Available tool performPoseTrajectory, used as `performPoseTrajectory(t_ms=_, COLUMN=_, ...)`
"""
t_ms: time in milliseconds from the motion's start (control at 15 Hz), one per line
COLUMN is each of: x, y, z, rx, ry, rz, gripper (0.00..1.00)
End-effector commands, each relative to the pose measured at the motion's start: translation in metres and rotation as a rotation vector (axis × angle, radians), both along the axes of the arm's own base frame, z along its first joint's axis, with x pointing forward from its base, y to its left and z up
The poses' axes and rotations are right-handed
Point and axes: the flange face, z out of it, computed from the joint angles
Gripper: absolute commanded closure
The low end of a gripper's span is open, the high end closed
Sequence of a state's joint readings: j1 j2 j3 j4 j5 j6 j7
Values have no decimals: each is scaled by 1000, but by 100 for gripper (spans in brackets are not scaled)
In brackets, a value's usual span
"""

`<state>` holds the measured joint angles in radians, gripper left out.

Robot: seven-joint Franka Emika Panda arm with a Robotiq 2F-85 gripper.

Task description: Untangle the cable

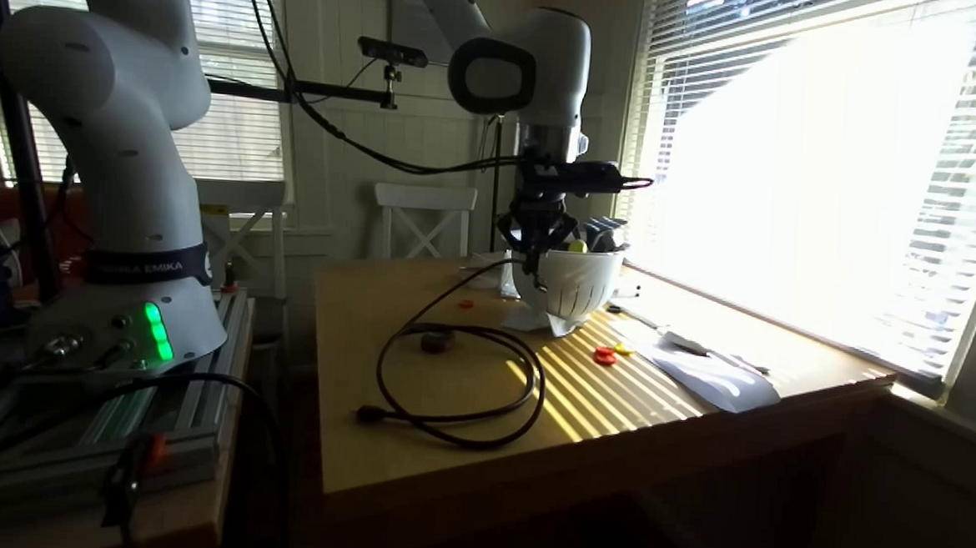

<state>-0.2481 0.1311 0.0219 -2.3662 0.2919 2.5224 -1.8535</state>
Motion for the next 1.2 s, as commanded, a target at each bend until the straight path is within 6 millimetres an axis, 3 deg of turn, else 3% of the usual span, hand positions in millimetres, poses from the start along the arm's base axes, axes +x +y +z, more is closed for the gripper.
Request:
performPoseTrajectory(t_ms=0, x=-15, y=28, z=8, rx=32, ry=-23, rz=198, gripper=98)
performPoseTrajectory(t_ms=333, x=-27, y=68, z=-4, rx=124, ry=18, rz=464, gripper=98)
performPoseTrajectory(t_ms=533, x=-41, y=79, z=-17, rx=245, ry=102, rz=572, gripper=98)
performPoseTrajectory(t_ms=800, x=-66, y=73, z=-40, rx=399, ry=263, rz=691, gripper=98)
performPoseTrajectory(t_ms=1133, x=-94, y=53, z=-71, rx=485, ry=560, rz=622, gripper=98)
